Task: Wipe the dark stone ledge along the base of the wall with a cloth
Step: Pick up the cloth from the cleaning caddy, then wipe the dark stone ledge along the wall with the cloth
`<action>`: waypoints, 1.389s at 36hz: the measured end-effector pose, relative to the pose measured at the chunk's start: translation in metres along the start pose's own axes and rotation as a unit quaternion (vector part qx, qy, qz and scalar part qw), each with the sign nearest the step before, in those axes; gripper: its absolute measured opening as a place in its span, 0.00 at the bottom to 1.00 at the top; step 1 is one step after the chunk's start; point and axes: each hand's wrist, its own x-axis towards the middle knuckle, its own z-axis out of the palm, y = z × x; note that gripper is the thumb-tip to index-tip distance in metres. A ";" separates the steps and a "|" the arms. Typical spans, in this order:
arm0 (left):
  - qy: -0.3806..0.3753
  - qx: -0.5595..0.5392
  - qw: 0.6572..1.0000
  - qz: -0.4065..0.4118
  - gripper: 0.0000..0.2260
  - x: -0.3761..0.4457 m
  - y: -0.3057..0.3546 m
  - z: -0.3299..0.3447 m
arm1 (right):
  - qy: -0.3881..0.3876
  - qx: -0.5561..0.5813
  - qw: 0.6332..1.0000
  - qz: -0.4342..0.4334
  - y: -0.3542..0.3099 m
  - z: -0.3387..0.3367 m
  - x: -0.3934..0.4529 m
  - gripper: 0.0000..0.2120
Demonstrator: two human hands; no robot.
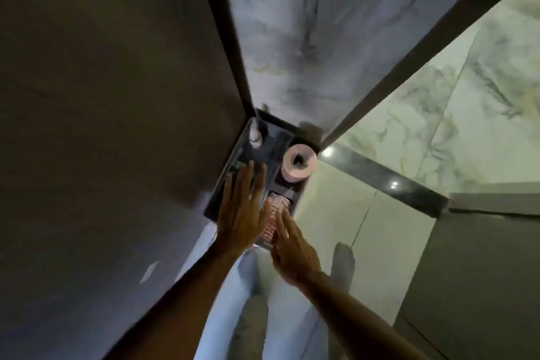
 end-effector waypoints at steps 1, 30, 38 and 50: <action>-0.012 0.019 1.000 0.017 0.35 0.006 -0.002 0.021 | 0.000 0.011 1.000 -0.003 0.007 0.018 0.021 0.39; 0.030 0.002 0.995 0.092 0.40 0.074 -0.029 0.211 | 0.044 0.099 0.987 0.119 0.053 0.149 0.179 0.38; 0.038 -0.003 0.996 0.079 0.37 0.047 0.006 0.156 | -0.115 0.233 0.965 0.034 0.069 0.060 0.090 0.15; -0.014 -0.058 0.973 0.221 0.32 -0.001 0.150 0.146 | -0.072 0.286 0.931 0.213 0.260 -0.010 -0.003 0.17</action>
